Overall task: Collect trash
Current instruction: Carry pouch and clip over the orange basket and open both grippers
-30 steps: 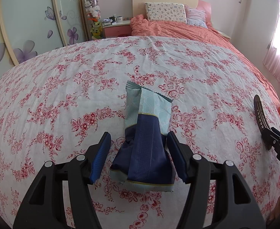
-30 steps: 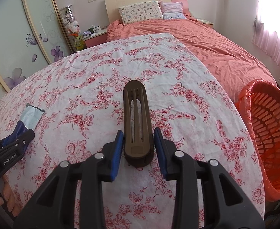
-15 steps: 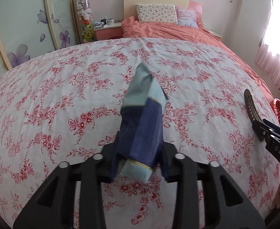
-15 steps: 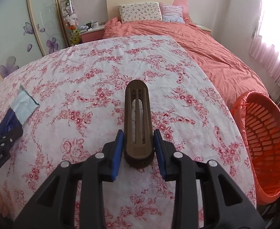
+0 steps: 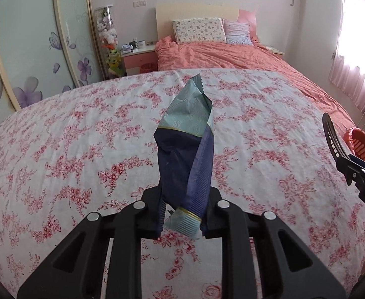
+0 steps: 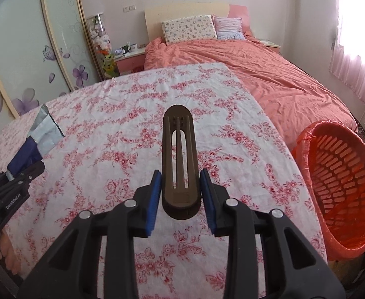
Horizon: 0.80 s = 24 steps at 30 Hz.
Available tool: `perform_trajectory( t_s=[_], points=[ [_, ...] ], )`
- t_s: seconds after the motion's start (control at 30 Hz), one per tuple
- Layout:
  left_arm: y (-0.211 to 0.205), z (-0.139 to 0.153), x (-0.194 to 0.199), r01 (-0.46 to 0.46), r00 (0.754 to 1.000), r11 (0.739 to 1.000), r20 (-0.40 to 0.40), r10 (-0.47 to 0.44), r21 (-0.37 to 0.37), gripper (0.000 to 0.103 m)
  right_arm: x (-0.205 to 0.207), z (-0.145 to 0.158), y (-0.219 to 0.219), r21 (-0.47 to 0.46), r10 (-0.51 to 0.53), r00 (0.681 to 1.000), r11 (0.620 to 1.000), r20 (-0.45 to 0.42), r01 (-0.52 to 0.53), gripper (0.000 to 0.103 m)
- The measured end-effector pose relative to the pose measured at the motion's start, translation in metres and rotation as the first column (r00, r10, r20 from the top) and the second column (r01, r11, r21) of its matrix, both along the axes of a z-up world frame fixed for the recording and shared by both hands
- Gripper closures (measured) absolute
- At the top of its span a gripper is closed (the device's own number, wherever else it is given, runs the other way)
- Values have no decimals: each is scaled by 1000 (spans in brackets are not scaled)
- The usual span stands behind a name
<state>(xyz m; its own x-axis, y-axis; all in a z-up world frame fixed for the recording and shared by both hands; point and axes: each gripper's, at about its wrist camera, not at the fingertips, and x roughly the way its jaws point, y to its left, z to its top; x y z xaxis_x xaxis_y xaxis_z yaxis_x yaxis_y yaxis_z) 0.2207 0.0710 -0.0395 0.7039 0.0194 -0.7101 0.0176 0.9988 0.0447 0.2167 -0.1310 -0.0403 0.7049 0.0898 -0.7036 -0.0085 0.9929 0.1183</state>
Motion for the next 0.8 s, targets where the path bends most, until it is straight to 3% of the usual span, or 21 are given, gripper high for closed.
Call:
perform_trajectory(
  t_s=[0.47, 0.8],
  points=[
    [-58, 35, -16, 119, 992, 992, 55, -118, -31, 81, -43, 44, -56, 7, -74, 993, 997, 89, 73, 71],
    [-122, 57, -28, 277, 960, 956, 79, -269, -101, 81, -77, 65, -115, 51, -147, 979, 989, 141, 141, 71]
  ],
)
